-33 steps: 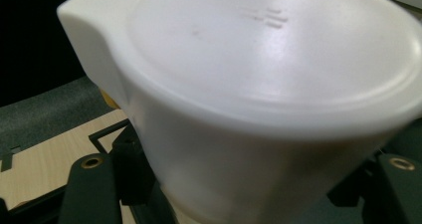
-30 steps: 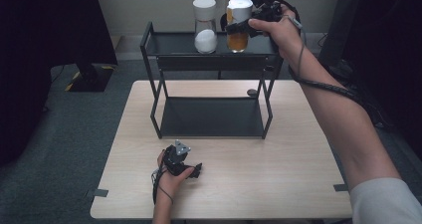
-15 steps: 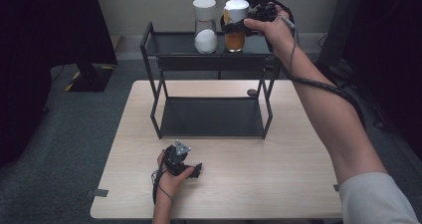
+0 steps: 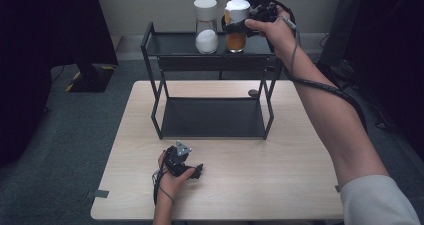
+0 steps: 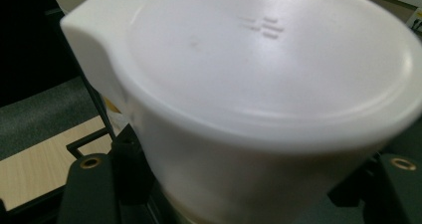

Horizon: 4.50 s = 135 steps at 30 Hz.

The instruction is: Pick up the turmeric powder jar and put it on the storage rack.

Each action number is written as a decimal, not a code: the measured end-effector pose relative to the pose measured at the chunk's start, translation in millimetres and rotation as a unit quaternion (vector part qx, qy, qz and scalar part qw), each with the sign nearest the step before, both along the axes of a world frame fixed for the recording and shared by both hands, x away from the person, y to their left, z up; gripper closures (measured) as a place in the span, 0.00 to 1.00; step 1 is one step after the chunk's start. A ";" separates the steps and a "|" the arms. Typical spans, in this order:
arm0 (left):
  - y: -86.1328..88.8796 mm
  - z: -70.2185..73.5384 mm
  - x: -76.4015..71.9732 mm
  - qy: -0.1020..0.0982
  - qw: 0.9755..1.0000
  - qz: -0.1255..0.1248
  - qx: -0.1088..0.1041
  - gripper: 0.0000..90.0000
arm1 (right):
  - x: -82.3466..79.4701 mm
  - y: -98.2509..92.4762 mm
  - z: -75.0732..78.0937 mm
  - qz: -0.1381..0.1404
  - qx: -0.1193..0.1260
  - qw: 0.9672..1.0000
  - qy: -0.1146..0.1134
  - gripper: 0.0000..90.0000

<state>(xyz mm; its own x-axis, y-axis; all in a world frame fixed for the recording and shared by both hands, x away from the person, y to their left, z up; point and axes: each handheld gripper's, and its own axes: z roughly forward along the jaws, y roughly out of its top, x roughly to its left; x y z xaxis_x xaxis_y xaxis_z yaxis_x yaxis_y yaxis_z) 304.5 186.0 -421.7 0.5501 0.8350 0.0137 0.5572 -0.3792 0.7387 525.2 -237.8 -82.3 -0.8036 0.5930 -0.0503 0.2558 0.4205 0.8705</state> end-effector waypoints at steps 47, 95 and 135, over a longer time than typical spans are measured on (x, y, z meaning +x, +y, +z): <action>0.0 0.0 0.0 0.000 1.000 0.000 0.000 0.00 | -45.0 -27.7 -25.1 -0.019 0.024 1.000 0.001 0.01; 0.0 -0.3 -0.1 -0.001 1.000 0.000 0.000 0.00 | -72.7 -28.2 -84.9 0.047 0.047 0.998 0.022 0.01; 0.0 -0.3 -0.2 -0.001 1.000 0.000 0.000 0.00 | -84.9 -28.5 -161.9 0.065 0.044 0.996 0.049 0.02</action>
<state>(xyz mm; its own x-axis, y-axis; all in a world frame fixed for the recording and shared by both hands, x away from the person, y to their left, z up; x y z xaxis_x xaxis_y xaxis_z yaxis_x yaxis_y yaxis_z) 304.4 185.9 -422.0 0.5498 0.8352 0.0146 0.5561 -0.3790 0.7397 440.2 -266.3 -244.2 -0.8725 0.4820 0.0797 0.2893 0.3783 0.8793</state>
